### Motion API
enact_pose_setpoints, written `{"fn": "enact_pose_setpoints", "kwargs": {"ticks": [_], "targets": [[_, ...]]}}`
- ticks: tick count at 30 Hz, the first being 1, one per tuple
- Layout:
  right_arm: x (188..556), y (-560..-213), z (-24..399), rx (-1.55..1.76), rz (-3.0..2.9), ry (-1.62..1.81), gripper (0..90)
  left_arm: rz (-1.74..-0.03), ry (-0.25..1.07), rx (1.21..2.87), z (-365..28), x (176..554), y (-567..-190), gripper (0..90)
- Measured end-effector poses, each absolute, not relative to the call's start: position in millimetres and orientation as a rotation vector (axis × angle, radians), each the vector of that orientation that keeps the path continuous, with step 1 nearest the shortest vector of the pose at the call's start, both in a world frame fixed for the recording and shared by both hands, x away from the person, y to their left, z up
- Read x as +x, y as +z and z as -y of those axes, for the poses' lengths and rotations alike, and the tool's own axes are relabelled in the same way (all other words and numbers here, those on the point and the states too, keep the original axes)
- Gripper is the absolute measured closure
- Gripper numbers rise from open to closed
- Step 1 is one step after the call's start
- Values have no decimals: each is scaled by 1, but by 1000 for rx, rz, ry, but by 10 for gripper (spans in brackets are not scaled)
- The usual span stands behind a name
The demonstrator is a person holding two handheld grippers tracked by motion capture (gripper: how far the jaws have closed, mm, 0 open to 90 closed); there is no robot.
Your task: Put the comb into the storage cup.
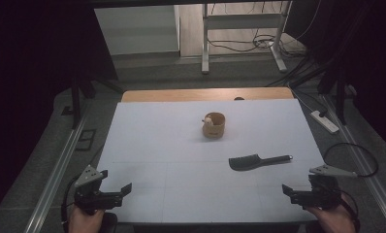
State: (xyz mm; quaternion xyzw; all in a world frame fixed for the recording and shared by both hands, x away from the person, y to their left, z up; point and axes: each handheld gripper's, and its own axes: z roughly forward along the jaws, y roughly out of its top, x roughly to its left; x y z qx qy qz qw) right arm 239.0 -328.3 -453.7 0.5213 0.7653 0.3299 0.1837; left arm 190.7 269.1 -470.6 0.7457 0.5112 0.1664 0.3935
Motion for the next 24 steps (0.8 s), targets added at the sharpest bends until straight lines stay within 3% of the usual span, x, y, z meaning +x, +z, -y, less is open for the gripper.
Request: {"fn": "enact_pose_setpoints", "kwargs": {"ticks": [24], "targets": [[237, -453, 322, 1393, -2206, 911, 0, -1286, 385, 1859, -273, 191, -471, 6]]}}
